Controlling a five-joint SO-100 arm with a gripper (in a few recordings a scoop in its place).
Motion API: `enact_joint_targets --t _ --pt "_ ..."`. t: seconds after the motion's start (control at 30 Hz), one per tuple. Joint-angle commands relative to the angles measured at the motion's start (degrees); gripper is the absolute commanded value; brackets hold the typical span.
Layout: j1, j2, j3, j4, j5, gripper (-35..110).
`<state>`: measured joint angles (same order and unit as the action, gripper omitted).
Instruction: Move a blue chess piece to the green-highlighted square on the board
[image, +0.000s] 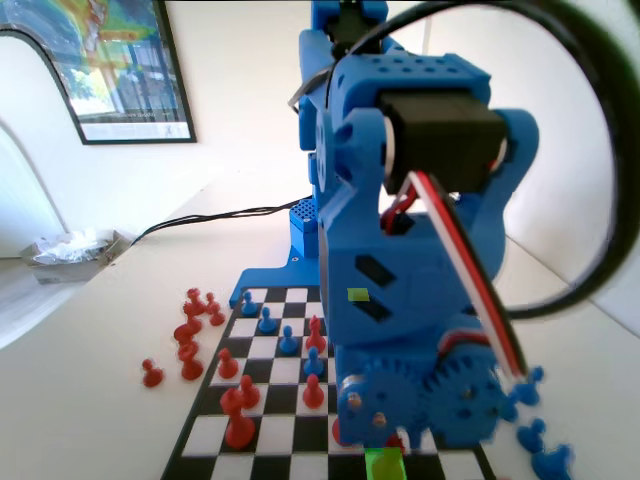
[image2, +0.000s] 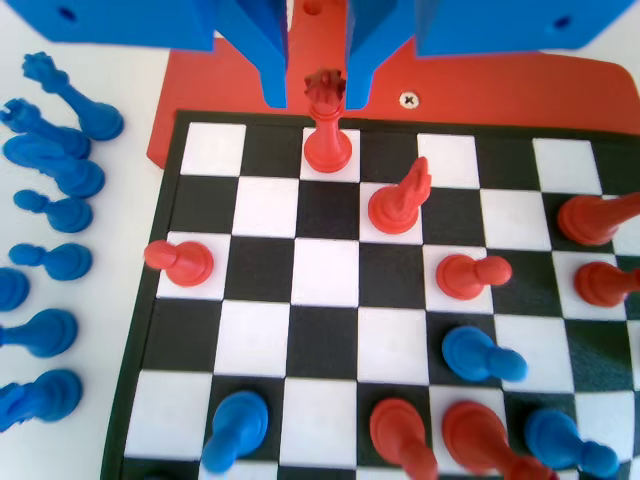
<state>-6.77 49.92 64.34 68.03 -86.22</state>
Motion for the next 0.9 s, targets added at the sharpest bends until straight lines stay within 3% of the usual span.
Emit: enact_joint_targets --t 0.0,0.87 --pt "-0.3 1.5 -4.7 0.2 -0.7 10" --pt "1.1 0.3 -4.3 -0.1 -2.4 5"
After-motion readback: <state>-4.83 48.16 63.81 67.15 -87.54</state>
